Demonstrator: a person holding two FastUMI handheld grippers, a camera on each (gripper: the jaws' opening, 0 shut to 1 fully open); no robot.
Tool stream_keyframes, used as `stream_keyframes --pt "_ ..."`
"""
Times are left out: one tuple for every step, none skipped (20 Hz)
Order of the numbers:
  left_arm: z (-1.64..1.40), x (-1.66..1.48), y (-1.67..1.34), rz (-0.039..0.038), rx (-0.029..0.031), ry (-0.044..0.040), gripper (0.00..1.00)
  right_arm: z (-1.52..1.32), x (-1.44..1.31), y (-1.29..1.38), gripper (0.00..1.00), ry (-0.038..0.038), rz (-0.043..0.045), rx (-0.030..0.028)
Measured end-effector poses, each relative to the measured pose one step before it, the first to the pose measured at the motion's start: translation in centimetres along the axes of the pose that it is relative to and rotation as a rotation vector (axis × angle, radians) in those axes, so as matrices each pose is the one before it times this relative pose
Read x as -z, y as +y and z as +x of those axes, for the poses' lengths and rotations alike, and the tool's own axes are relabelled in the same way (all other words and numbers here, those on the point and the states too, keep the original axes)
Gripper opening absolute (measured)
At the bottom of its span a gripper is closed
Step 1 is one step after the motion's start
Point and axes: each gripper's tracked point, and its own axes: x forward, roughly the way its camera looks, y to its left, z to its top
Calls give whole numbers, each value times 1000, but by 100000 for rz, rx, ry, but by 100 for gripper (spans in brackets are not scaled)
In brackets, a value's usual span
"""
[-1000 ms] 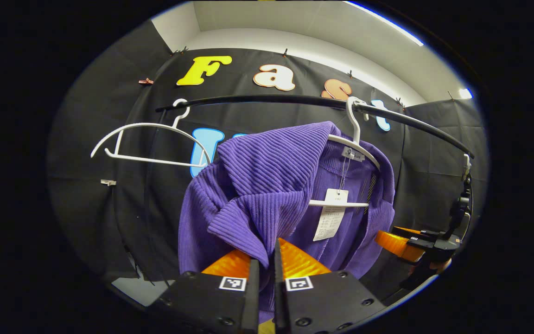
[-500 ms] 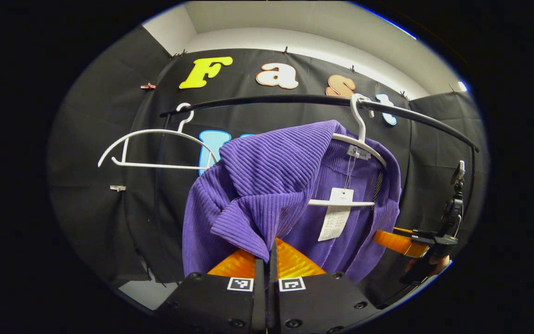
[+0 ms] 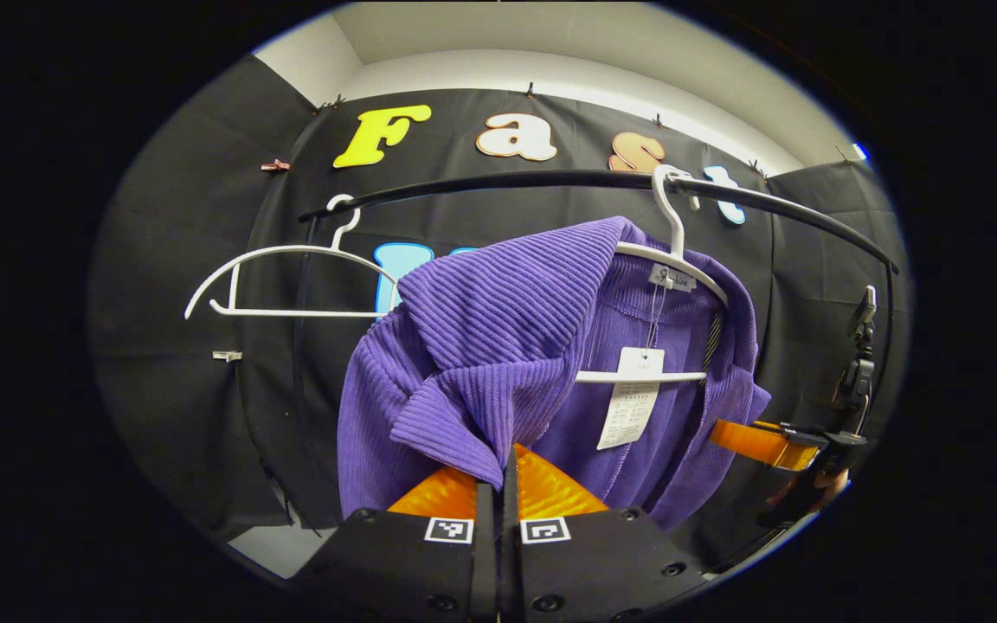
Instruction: Grasp the clothes on the hanger with both hands and then place them into the laundry hamper below.
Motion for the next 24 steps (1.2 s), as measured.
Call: stream_keyframes --pt "-69 19 -59 105 -85 -81 6 -264 59 308 63 337 -1725 384" --pt "10 -71 -49 215 109 24 6 -513 -94 425 58 -169 -1300 -847" --pt "-5 26 47 276 197 12 6 -159 -227 489 57 -1012 -1338 -187" --pt "45 -20 26 372 143 154 6 -406 -511 556 57 -1572 -988 -2157" --pt "-83 103 -60 228 247 211 6 582 -4 40 53 -993 -1827 446" --pt "-7 -9 -137 -77 279 194 6 565 168 -244 46 701 -1229 1552" --pt "-109 98 -90 -50 394 117 6 527 156 -385 47 321 -126 1420" --pt "-48 21 -112 200 428 24 6 594 -180 -208 47 -755 76 1076" --pt "-70 63 -65 323 286 33 6 459 -194 -371 48 -902 -218 1372" --pt "-30 -2 -17 56 169 102 6 426 -18 -491 48 -6 -194 1306" --pt "-4 113 -3 -127 -103 63 6 542 104 -259 48 -786 -11 1667" --pt "-74 -27 -43 -197 53 214 6 154 -197 -684 33 -145 499 2375" --pt "-142 29 -124 49 232 68 6 -73 -15 121 17 483 3 584" --pt "-48 -82 86 323 -287 -101 6 -178 80 240 14 314 -822 22" --pt "-10 -64 124 688 -494 -290 6 23 74 97 9 378 -2261 547" --pt "106 -42 10 1053 -517 204 6 -174 -129 -158 9 -257 -3429 1032" --pt "101 120 -31 1580 -441 689 5 -284 -317 -245 9 -825 -4229 1878" --pt "34 57 91 2222 -1365 809 5 -472 -453 -249 9 -1311 -3917 2019" --pt "-209 -4 158 2323 -1636 392 5 -481 -584 -419 9 -1703 -2710 2116" --pt "-242 -358 214 2077 -1937 -450 5 -388 -685 -558 9 -1819 -1396 2341" --pt "-488 -553 477 1597 -2538 -1295 5 -293 -647 -871 9 -1685 -297 2549" --pt "-480 -781 474 596 -1875 -1727 5 -299 -719 -925 9 -1491 578 2801" --pt "-469 -833 609 -28 -1696 -2174 5 -213 -750 -897 9 -1497 883 2878" --pt "-362 -1126 926 34 -2384 -2525 5 -94 -832 -761 9 -1832 289 2743"
